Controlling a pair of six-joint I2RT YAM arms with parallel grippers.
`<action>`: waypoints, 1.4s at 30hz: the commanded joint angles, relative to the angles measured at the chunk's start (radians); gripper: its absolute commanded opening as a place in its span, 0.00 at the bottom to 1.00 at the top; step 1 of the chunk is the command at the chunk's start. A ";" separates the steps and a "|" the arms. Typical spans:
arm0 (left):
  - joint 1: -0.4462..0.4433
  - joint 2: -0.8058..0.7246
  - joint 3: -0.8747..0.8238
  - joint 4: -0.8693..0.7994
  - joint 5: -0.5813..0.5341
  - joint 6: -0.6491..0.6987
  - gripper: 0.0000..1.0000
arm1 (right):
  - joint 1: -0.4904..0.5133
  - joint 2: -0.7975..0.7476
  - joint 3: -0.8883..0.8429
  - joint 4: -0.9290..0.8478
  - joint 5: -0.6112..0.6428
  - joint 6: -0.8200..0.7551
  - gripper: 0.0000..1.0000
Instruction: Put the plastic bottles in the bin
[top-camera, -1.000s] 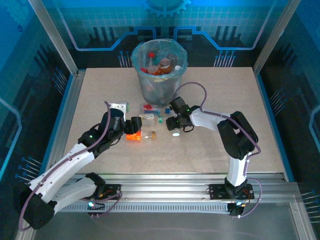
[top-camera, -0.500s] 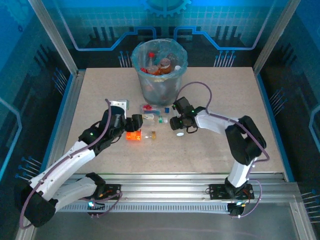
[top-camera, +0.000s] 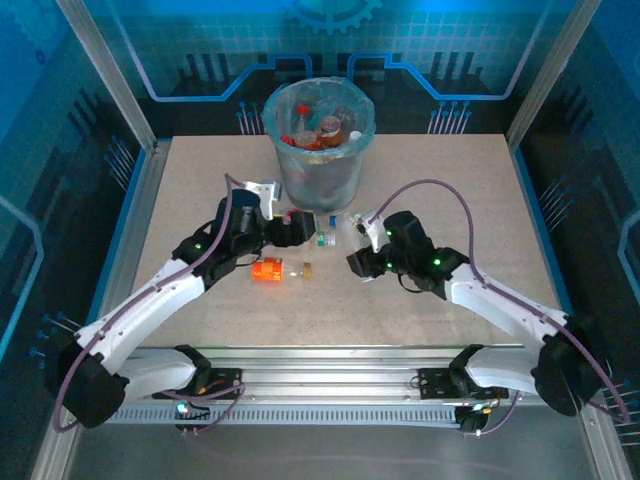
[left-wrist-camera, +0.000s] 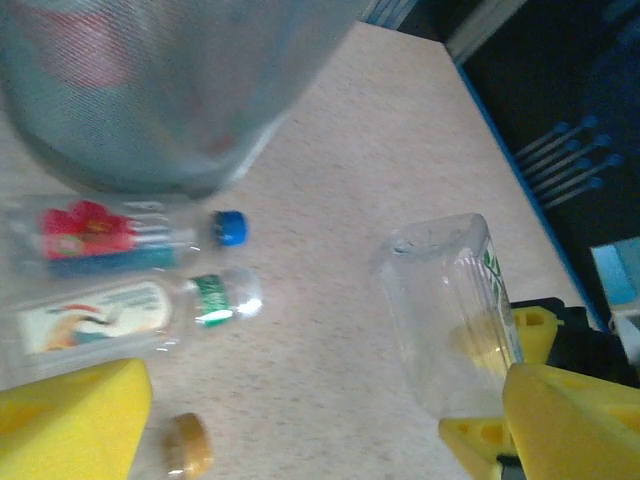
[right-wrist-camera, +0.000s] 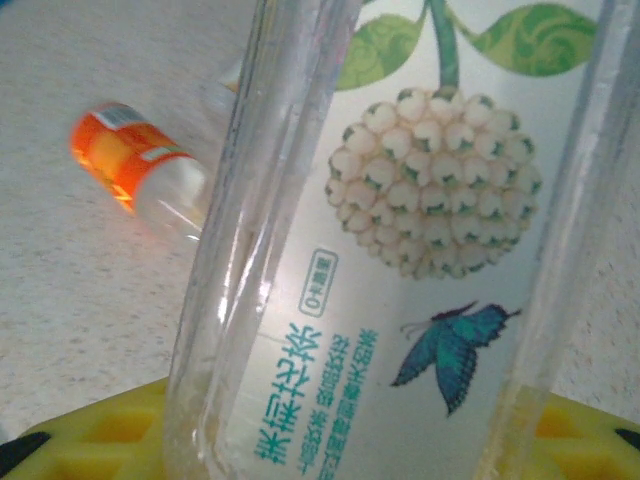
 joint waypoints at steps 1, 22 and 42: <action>-0.014 0.040 0.029 0.121 0.203 -0.076 0.95 | 0.018 -0.062 -0.014 0.092 -0.075 -0.065 0.50; -0.071 0.101 0.068 0.171 0.261 -0.133 0.69 | 0.057 -0.160 -0.026 0.133 -0.181 -0.142 0.50; -0.020 -0.050 0.195 0.044 0.010 -0.047 0.52 | 0.079 -0.173 0.051 0.122 0.017 -0.060 0.96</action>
